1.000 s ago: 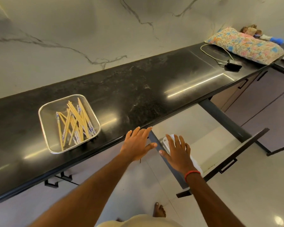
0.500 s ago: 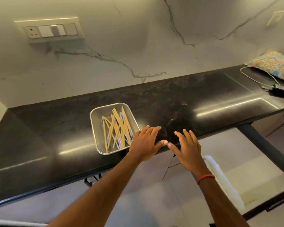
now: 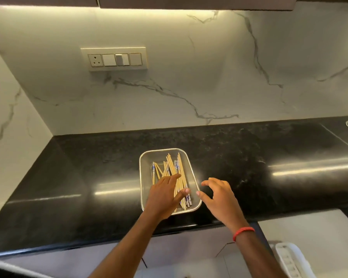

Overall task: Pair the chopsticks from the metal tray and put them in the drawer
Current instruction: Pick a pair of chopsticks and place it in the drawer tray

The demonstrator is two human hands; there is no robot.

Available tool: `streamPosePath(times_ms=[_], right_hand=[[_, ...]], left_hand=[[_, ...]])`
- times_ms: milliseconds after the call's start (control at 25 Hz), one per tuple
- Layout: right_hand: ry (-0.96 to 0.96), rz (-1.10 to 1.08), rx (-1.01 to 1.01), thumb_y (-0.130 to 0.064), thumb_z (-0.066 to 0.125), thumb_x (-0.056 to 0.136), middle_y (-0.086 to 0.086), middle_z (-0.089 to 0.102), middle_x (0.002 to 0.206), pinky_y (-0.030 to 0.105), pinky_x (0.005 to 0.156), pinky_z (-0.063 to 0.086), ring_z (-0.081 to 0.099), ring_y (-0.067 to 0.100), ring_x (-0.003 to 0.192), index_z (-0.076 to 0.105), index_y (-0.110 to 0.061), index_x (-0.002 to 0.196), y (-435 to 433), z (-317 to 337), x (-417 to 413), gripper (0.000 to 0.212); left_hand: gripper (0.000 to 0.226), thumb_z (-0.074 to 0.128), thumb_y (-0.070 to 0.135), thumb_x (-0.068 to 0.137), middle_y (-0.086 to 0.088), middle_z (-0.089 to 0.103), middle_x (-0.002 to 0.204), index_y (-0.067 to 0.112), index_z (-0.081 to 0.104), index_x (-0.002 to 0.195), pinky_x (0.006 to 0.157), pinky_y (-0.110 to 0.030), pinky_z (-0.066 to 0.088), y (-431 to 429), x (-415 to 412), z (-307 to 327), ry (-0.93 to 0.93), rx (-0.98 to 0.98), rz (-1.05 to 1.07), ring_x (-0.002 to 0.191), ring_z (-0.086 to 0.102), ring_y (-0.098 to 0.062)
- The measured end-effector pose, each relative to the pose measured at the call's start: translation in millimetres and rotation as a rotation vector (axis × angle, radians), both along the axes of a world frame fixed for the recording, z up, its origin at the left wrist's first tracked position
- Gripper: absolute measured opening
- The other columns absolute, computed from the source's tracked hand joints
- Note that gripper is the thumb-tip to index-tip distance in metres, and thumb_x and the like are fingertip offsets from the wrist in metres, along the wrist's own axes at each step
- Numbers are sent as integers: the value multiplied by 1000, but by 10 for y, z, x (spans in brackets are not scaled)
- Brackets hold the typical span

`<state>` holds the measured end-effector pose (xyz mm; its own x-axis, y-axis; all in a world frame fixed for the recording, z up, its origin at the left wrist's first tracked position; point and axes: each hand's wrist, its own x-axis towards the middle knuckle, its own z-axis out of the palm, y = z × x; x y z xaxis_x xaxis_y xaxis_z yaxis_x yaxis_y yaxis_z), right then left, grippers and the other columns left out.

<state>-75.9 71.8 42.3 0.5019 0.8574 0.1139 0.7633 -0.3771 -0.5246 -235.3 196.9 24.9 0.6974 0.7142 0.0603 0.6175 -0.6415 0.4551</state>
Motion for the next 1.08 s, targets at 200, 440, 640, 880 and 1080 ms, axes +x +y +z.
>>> streamPosePath(times_ms=[200,440,640,880,1080], right_hand=[[3,52,5,-41,62,92,-2,71,108,25,77,53,67,12,93,62,-22,118,679,38,2,32],[8,113,-155,-35,64,93,5,70,108,36,85,56,67,23,101,58,-19,120,1217,-194,68,32],[-97,145,-181,-23,56,97,8,71,97,34,74,60,70,23,86,60,-15,110,1347,-399,11,16],[-37,143,-98,-31,58,97,3,72,92,27,65,54,71,20,80,52,-20,118,1436,-448,-7,25],[202,52,-54,-18,67,88,-7,68,77,21,63,52,67,7,70,61,-25,116,1476,-407,-25,30]], left_hand=[[72,33,73,92,3,52,150,28,37,149,109,-44,39,456,61,-19,123,78,44,138,46,-19],[63,53,62,91,2,54,148,29,43,143,105,-43,46,763,156,-94,127,48,172,136,49,-20],[61,60,57,89,2,57,145,30,44,141,98,-41,51,840,165,-257,101,14,230,130,55,-19],[54,57,59,90,7,61,140,33,49,137,93,-43,56,946,148,-220,99,46,180,123,62,-15],[28,60,49,94,10,74,109,28,68,111,79,-34,60,1008,132,-114,-182,-201,289,90,71,-6]])
